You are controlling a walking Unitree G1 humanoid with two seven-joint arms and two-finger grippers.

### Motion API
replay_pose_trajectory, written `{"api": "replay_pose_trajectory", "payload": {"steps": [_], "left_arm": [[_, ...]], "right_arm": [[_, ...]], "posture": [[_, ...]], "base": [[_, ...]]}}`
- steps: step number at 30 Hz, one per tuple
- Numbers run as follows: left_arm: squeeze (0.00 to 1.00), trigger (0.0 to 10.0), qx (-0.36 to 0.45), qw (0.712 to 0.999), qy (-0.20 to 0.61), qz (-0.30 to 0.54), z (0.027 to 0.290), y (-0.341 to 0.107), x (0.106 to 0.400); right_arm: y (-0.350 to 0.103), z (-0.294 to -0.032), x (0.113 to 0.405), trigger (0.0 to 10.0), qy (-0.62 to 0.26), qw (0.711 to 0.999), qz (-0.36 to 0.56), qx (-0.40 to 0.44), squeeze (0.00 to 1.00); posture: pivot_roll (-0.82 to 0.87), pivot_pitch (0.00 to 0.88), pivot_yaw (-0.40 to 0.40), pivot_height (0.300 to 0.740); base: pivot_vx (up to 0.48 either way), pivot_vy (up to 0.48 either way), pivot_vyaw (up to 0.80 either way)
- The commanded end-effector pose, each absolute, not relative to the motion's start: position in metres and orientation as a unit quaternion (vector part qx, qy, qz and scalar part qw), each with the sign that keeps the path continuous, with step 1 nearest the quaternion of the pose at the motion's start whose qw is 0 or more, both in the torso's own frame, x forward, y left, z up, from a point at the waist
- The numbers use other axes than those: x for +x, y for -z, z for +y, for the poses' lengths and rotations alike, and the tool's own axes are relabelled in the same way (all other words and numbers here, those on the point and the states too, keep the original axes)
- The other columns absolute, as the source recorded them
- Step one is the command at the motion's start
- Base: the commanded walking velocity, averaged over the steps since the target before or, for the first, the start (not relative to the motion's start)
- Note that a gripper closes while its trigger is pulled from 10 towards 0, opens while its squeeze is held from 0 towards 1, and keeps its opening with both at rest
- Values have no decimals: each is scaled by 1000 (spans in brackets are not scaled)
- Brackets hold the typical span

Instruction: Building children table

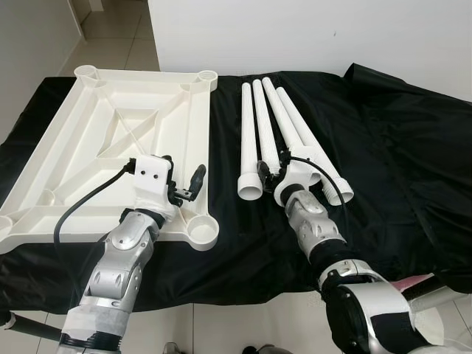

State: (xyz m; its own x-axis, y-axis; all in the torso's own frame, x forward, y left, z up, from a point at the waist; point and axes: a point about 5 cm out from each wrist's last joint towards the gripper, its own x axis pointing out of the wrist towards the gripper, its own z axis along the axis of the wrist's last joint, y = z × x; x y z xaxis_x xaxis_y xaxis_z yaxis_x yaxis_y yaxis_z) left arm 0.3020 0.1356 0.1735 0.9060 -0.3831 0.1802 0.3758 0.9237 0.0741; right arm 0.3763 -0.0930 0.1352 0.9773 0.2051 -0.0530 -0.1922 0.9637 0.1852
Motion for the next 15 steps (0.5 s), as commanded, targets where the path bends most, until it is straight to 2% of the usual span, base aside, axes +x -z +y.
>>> {"api": "replay_pose_trajectory", "payload": {"steps": [1,6,7,8,9,15], "left_arm": [[0,10000,24,971,216,-97,132,-175,300],[0,10000,25,971,214,-98,132,-175,300],[0,10000,23,972,214,-98,132,-175,301],[0,10000,23,972,214,-98,132,-175,301],[0,10000,22,972,214,-97,132,-175,300],[0,10000,20,972,215,-96,131,-174,299]], "right_arm": [[-110,-88,366,10000,-100,987,96,85,0],[-124,-86,364,10000,-98,989,62,92,0],[-127,-86,364,10000,-96,989,55,98,420],[-127,-86,364,10000,-96,989,55,98,420],[-130,-86,363,10000,-101,989,46,96,1000],[-135,-88,359,10000,-97,991,30,87,1000]], "posture": [[-2,108,-23,740],[-5,108,-29,740],[-6,108,-31,740],[-6,108,-31,740],[-6,108,-32,740],[-7,108,-33,740]], "base": [[0,0,0],[0,0,0],[0,0,0],[0,0,0],[0,0,0],[0,0,0]]}}
